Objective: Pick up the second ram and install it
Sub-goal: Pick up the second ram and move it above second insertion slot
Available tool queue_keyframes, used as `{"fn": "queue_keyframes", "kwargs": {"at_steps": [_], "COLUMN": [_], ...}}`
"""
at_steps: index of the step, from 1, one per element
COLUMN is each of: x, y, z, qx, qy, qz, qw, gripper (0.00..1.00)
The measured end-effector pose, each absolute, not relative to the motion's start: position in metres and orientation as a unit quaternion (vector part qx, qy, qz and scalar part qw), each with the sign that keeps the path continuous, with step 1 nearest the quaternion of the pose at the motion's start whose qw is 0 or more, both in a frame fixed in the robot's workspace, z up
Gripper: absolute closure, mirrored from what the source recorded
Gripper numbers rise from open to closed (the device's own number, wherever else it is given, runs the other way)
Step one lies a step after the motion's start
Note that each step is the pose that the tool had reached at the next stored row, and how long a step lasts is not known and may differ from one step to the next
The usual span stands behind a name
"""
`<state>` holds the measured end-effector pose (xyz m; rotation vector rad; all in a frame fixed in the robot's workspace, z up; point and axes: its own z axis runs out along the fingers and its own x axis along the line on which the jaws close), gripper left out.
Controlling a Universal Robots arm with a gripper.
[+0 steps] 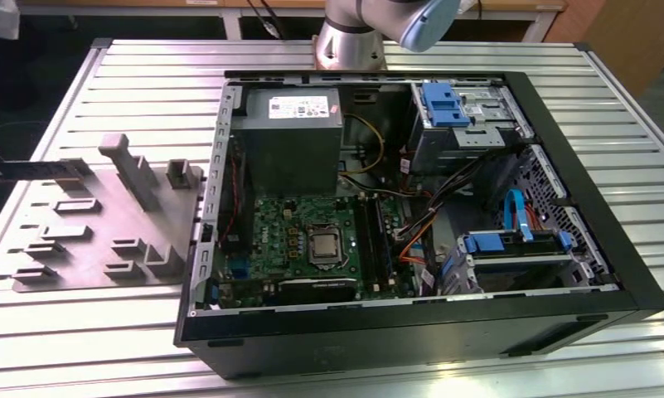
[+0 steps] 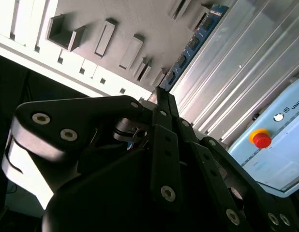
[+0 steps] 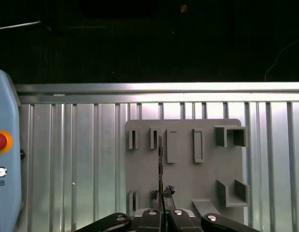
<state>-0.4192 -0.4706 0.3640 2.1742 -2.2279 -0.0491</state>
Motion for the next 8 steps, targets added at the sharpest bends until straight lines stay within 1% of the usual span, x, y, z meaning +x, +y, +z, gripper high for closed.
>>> {"fn": "queue_keyframes", "kwargs": {"at_steps": [8], "x": [-0.419], "y": [-0.471], "z": [0.386], "qx": [0.698], "qy": [-0.716], "qz": [-0.015], "qw": [0.014], "gripper": [0.88]}}
